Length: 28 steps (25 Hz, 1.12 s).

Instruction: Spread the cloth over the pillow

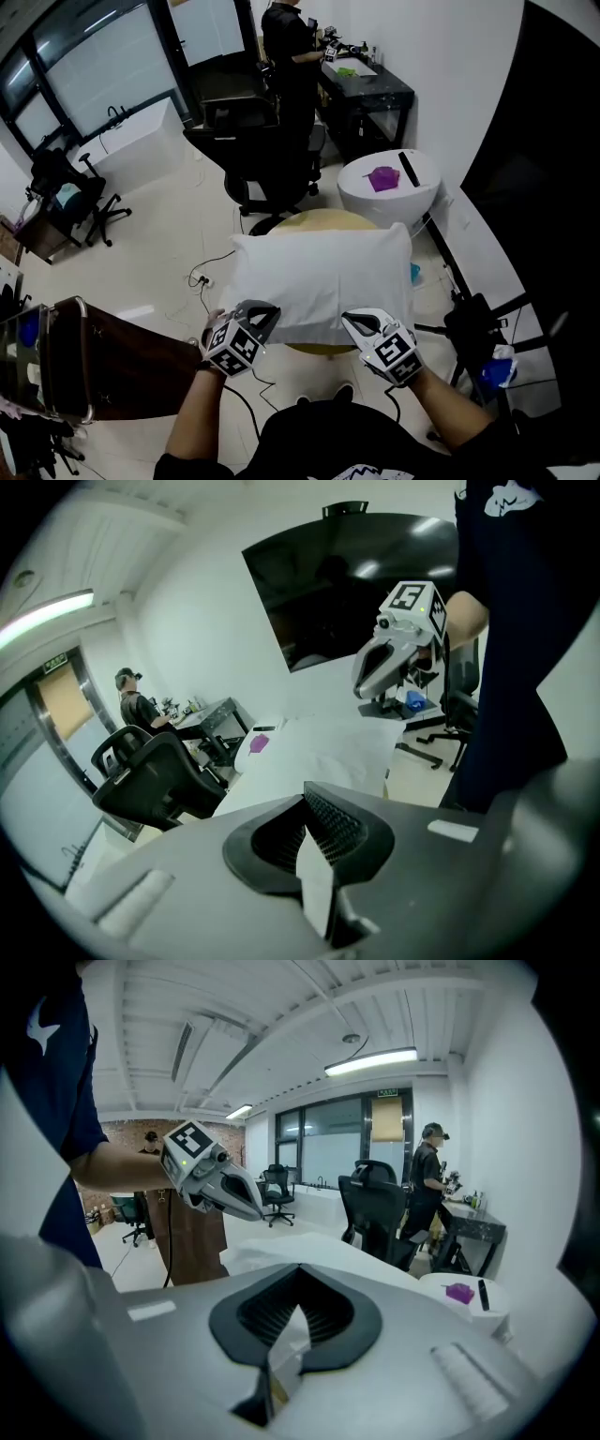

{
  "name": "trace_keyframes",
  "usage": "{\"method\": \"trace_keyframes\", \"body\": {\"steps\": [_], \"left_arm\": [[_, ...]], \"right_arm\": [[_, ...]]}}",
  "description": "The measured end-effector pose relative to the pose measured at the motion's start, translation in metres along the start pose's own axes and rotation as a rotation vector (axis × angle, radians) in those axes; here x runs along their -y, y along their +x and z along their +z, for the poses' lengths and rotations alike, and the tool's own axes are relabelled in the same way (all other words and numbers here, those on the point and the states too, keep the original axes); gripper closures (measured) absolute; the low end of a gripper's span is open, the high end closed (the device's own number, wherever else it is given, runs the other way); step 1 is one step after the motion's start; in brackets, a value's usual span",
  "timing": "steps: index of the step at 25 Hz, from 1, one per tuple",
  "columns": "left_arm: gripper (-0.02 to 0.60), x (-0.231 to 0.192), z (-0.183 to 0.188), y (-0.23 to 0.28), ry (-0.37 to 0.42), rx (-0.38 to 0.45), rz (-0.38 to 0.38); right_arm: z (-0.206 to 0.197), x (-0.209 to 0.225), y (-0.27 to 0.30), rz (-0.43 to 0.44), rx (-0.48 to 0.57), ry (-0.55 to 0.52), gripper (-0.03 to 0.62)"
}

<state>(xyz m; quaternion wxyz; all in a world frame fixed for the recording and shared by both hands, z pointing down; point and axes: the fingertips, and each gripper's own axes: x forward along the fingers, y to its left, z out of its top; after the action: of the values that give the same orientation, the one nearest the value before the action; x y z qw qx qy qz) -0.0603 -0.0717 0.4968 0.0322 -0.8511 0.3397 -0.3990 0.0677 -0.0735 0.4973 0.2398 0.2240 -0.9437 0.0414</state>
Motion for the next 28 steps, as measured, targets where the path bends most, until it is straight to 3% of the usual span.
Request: {"method": "trace_keyframes", "body": {"steps": [3, 11, 14, 20, 28], "left_arm": [[0.580, 0.016, 0.006, -0.010, -0.039, 0.053, 0.022], [0.576, 0.060, -0.005, -0.053, -0.037, 0.160, 0.026], [0.545, 0.075, -0.012, -0.061, -0.019, 0.169, 0.000], [0.543, 0.100, -0.013, -0.065, 0.004, 0.188, -0.055], [0.543, 0.113, -0.006, -0.069, -0.001, 0.184, -0.070]], "right_arm": [[-0.008, -0.014, -0.008, -0.018, -0.033, 0.012, 0.588], [-0.012, -0.065, -0.031, -0.035, -0.024, 0.121, 0.589], [-0.013, -0.084, -0.036, -0.057, -0.032, 0.106, 0.589], [-0.012, -0.088, -0.054, -0.156, 0.011, 0.157, 0.589], [-0.012, -0.081, -0.073, -0.167, 0.029, 0.153, 0.589]]}}
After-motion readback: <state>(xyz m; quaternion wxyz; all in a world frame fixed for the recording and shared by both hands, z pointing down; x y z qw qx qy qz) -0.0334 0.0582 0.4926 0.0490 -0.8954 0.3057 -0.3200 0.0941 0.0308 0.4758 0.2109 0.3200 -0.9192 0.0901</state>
